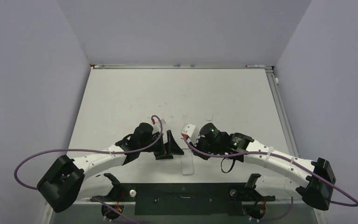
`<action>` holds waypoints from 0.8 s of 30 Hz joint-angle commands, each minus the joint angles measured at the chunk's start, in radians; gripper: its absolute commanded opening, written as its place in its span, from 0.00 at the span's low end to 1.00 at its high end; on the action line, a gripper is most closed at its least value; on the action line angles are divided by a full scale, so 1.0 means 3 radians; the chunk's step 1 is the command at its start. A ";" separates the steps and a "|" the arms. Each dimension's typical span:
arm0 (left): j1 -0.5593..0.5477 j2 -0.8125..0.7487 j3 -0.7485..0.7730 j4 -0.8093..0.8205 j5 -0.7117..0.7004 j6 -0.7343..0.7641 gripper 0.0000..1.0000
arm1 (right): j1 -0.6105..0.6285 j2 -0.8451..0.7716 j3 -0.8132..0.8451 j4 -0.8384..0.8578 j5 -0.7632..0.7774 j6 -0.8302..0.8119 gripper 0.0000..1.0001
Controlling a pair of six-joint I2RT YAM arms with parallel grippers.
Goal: Load the batteries into the remote control
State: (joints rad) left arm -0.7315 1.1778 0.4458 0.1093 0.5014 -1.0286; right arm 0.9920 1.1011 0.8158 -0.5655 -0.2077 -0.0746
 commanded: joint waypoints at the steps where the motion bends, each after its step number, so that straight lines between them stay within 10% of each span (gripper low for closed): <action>1: -0.0015 0.0056 0.0162 0.0162 0.0005 0.0013 0.89 | 0.0042 -0.0097 0.0163 -0.0023 -0.0052 -0.0164 0.08; 24: -0.0021 0.0388 0.0254 0.0275 0.0016 0.0095 0.82 | 0.0123 -0.0537 0.0185 -0.0497 -0.0599 -0.1831 0.08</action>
State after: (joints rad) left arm -0.7322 1.2842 0.4793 0.1287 0.5014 -1.0168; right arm 1.0225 0.9615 0.8471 -0.6937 -0.2966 -0.4824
